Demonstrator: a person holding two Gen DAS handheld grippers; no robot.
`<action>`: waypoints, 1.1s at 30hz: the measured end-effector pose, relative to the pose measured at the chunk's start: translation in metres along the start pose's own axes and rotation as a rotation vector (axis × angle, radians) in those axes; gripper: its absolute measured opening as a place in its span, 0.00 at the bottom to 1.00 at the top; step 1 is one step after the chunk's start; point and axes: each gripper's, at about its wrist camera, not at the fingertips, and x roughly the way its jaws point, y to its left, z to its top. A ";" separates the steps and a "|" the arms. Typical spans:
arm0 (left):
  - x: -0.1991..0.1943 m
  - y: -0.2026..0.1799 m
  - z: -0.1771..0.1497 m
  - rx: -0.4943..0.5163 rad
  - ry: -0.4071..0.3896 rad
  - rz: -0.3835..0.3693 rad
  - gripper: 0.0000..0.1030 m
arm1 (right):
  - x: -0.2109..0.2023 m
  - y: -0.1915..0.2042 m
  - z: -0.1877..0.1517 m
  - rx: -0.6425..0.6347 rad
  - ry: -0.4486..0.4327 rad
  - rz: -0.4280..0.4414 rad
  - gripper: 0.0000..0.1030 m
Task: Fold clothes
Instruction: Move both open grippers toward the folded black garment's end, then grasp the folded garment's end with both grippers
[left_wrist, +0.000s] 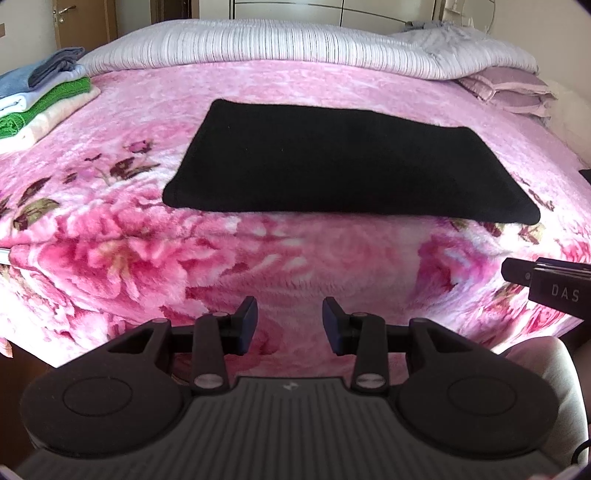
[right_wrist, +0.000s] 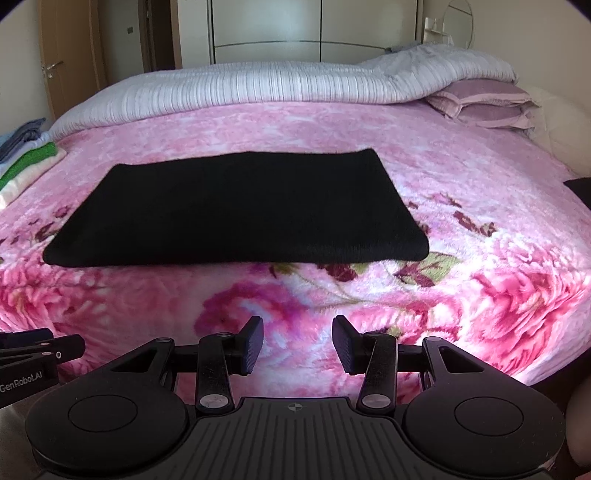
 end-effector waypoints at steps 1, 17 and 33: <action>0.003 0.000 0.000 0.002 0.007 -0.001 0.34 | 0.004 -0.001 0.000 0.002 0.008 0.000 0.44; 0.031 0.001 0.057 0.052 -0.149 -0.165 0.23 | 0.053 -0.127 0.005 0.872 -0.023 0.394 0.44; 0.094 -0.059 0.072 0.266 -0.152 -0.156 0.14 | 0.093 -0.169 0.002 1.096 -0.077 0.342 0.44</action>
